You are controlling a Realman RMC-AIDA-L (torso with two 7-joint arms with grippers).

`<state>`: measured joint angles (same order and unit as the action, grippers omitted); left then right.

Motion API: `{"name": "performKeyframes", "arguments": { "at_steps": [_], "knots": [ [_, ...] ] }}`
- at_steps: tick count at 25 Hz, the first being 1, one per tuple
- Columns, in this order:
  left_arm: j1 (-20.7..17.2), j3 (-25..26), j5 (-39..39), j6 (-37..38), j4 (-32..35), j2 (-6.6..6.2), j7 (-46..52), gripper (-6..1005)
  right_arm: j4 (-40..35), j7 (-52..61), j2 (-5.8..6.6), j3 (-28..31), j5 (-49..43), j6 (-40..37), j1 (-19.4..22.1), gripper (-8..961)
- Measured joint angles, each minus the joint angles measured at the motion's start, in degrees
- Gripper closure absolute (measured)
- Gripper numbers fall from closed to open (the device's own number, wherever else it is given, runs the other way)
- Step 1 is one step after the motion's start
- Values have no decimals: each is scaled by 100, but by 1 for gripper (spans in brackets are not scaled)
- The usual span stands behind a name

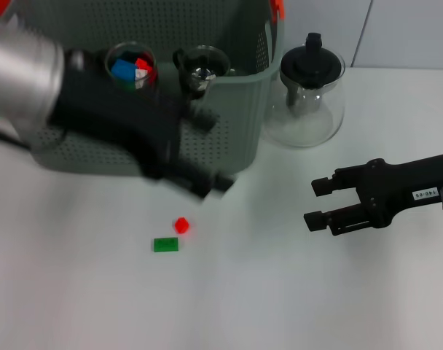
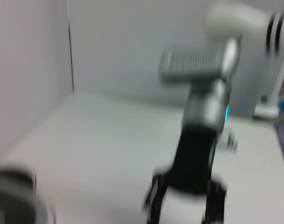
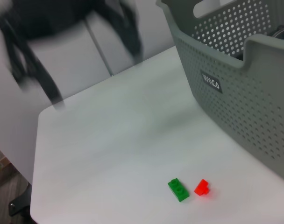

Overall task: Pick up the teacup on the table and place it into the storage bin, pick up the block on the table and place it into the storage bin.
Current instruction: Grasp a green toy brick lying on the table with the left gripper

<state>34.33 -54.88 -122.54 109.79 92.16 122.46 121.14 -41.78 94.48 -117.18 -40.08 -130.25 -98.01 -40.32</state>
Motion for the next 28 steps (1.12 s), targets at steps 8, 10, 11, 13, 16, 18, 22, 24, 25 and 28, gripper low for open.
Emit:
{"name": "performKeyframes", "arguments": {
  "at_steps": [8, 10, 11, 13, 16, 18, 22, 24, 25, 28],
  "knots": [
    [117, -1288, -2288, -594, -761, 181, 198, 78, 87, 8, 0, 0, 0, 13, 39, 133],
    [194, -1500, -2558, -834, -1051, 183, 224, 78, 109, 9, 6, 0, 0, 17, 36, 132],
    [264, -1628, -2730, -990, -1303, 181, 246, 78, 112, 10, 6, 0, 0, 17, 34, 132],
    [358, -1794, -2952, -1189, -1654, 179, 296, 79, 112, 13, 0, 0, -1, 19, 31, 132],
    [451, -2113, -3267, -1564, -2107, 184, 502, 79, 123, 20, -6, 0, -2, 24, 32, 132],
    [462, -2325, -3373, -1747, -2230, 190, 596, 79, 146, 23, -5, 0, -2, 31, 32, 132],
    [467, -2664, -3430, -1990, -2353, 201, 622, 80, 154, 25, -1, 0, -3, 63, 33, 132],
    [476, -2781, -3442, -2149, -2430, 204, 625, 80, 154, 26, 0, 0, -3, 70, 34, 132],
    [481, -2823, -3448, -2202, -2449, 205, 625, 97, 154, 26, 1, 0, -3, 72, 33, 132],
    [511, -2877, -3457, -2297, -2483, 206, 617, 147, 158, 26, 10, 0, -4, 72, 39, 132]
  ]
}}
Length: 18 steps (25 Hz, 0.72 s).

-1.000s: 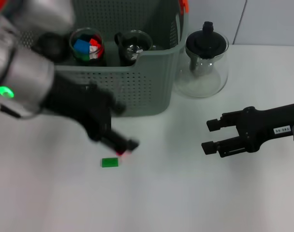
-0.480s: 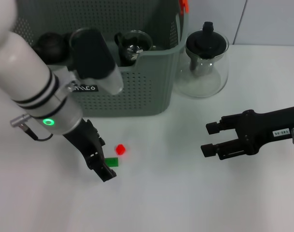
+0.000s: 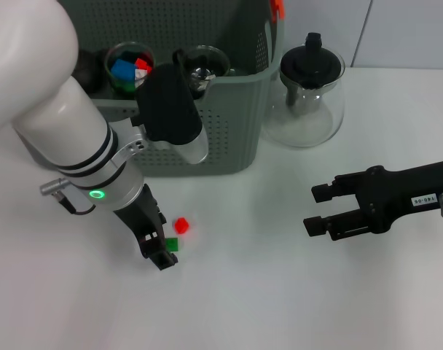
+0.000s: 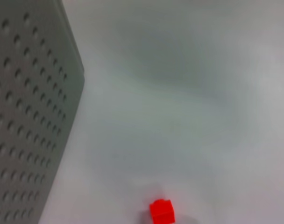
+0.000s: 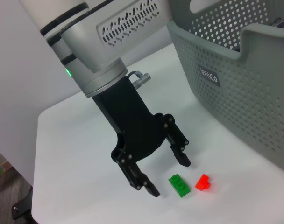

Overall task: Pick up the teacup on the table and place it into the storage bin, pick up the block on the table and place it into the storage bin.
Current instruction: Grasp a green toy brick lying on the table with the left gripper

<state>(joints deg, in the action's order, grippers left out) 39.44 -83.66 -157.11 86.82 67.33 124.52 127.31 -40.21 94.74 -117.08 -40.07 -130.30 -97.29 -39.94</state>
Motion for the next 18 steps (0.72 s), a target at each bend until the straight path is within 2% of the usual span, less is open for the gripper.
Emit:
{"name": "performKeyframes", "arguments": {
  "at_steps": [6, 12, 18],
  "knots": [
    [168, -51, -24, -166, -323, -4, -19, 300, 4, 0, 10, 9, 4, 0, 4, 131],
    [178, -221, -51, -342, -436, -6, -25, 481, 4, 0, 19, 9, 5, 14, 4, 131],
    [199, -243, -55, -421, -537, -7, -35, 469, 4, 0, 19, 9, 5, 77, 3, 131]
  ]
}}
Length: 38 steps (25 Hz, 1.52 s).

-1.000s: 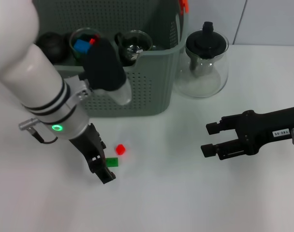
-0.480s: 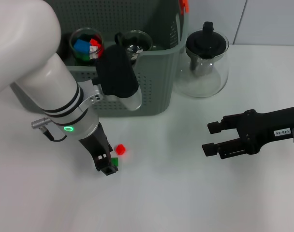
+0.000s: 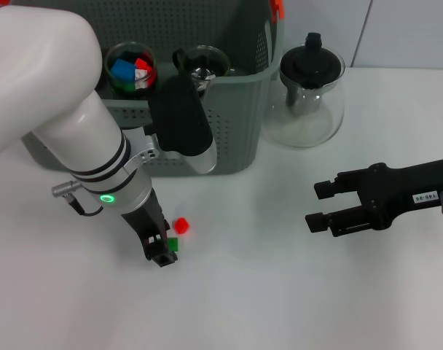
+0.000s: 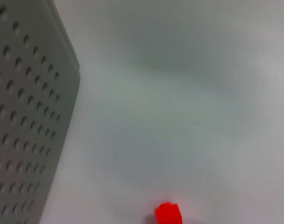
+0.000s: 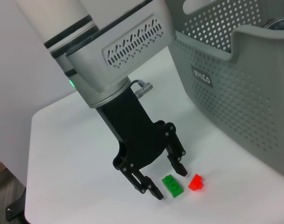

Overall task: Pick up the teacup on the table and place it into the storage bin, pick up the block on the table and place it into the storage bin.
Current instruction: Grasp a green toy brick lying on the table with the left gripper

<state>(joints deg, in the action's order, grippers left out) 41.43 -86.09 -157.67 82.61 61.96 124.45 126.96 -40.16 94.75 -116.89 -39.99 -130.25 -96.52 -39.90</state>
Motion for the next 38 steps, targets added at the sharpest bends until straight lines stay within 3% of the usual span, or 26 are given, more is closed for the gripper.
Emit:
{"name": "performKeyframes", "arguments": {
  "at_steps": [12, 18, 38],
  "knots": [
    [5, -4, -1, -142, -145, 0, 19, 524, 0, 0, -7, 0, -1, 11, 0, 131],
    [6, -9, -1, -151, -146, 0, 14, 619, 0, -8, -11, 0, -1, 11, 0, 131],
    [10, -151, -18, -221, -219, 5, 41, 626, 8, -42, -8, 0, -1, 11, 11, 131]
  ]
}}
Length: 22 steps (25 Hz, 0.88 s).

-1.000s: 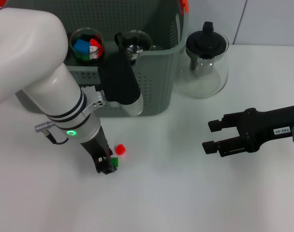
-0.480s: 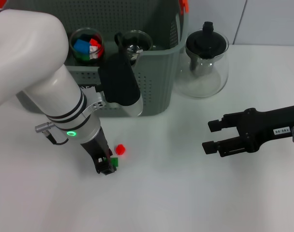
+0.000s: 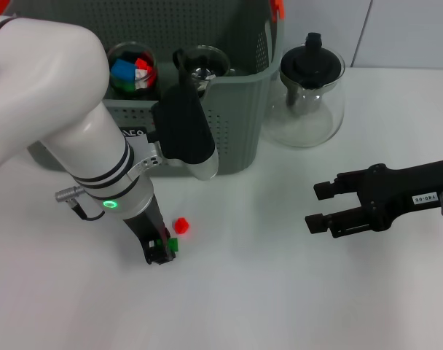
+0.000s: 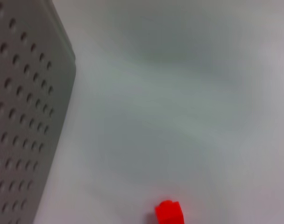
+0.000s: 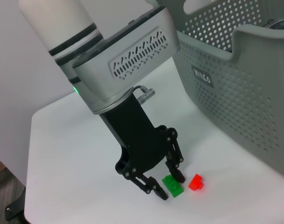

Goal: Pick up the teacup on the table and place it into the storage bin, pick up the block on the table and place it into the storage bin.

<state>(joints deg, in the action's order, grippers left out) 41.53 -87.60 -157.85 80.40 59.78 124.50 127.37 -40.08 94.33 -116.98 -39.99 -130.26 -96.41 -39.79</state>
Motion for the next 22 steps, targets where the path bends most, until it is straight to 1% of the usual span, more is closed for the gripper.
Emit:
{"name": "performKeyframes", "arguments": {
  "at_steps": [4, 8, 11, 14, 15, 16, 17, 18, 19, 22],
  "knots": [
    [26, 14, 0, -3, -10, -1, 122, 627, 1, -2, 0, 0, 0, 0, 12, 131],
    [40, 38, -2, 15, 73, -14, 243, 737, 1, -8, 0, 0, 0, 0, 34, 132],
    [-66, 82, 23, 186, 443, -11, 397, 819, 1, -16, 0, 0, 0, 0, 45, 132],
    [-267, 458, 343, 722, 1255, 11, 642, 817, 1, -18, 0, 0, 0, -4, 51, 132],
    [-327, 603, 540, 880, 1463, 17, 715, 816, 1, -16, 2, 0, 1, -8, 52, 131],
    [-431, 884, 937, 1094, 1801, 19, 817, 816, 1, -13, 7, 0, 0, -13, 52, 131],
    [-482, 1044, 1180, 1192, 1940, 18, 852, 815, 1, -10, 11, 0, 0, -20, 59, 131],
    [-576, 1357, 1653, 1344, 2152, 18, 878, 814, 1, -8, 12, 0, 0, -28, 65, 131],
    [-653, 1655, 2131, 1477, 2284, 12, 854, 813, 1, -4, 13, 0, 0, -26, 72, 131],
    [-734, 2552, 3632, 1801, 2362, -29, 542, 811, 1, 11, 19, 0, 0, -22, 84, 131]
  ]
}}
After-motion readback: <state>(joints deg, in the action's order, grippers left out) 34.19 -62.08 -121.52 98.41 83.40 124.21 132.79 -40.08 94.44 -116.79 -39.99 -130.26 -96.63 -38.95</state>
